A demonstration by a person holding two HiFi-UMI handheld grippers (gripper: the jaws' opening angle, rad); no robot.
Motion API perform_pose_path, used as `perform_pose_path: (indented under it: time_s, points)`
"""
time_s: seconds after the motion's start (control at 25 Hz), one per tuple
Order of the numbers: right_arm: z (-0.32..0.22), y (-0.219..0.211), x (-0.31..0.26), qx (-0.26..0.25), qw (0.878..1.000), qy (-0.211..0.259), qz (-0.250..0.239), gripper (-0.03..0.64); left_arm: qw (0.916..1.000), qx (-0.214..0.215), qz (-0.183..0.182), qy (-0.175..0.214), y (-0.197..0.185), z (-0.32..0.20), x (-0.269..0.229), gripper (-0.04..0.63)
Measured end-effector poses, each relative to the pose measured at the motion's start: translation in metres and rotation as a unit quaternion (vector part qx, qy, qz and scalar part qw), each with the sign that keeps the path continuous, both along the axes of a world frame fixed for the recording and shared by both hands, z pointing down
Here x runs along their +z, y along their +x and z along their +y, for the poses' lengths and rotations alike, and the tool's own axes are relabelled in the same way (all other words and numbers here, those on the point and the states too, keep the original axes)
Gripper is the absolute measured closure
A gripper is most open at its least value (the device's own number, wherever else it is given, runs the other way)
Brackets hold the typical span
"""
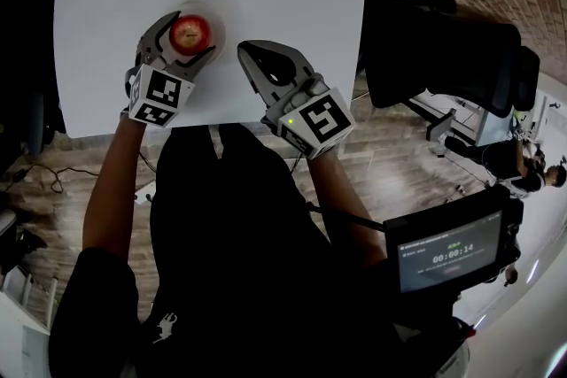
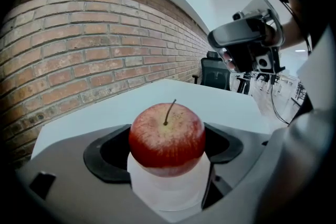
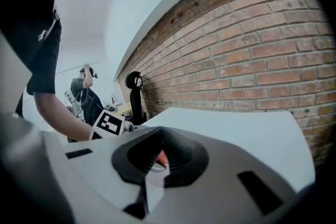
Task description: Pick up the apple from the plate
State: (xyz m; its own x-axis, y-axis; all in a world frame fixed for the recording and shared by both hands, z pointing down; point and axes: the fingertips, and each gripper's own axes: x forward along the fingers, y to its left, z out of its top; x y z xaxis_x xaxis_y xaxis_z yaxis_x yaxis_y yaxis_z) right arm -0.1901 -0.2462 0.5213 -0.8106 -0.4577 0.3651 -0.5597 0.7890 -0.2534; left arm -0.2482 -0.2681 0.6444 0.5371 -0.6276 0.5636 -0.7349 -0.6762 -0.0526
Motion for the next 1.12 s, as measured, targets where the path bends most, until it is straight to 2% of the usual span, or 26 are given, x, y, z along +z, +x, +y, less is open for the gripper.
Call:
perform_pose_path:
  time_s: [0.12,0.32,0.48,1.12]
  points:
    - [0.001,-0.003,-0.003,-0.004,1.000,0.001,0.001,0.614,1.0000,-0.007,0.000,0.004,-0.003,0.001,-0.008,0.179]
    - [0.007,-0.010,-0.028,-0.022,0.999,0.021,-0.030,0.614,0.9996,-0.023,-0.001,0.015,-0.006,0.007,-0.032,0.179]
    - [0.009,-0.015,-0.037,-0.028,0.999,0.027,-0.029,0.614,0.9993,-0.031,-0.004,0.019,-0.011,0.011,-0.048,0.179]
    - [0.016,-0.008,-0.076,-0.036,0.995,0.066,-0.060,0.614,0.9971,-0.049,-0.006,0.058,0.004,0.026,-0.108,0.179]
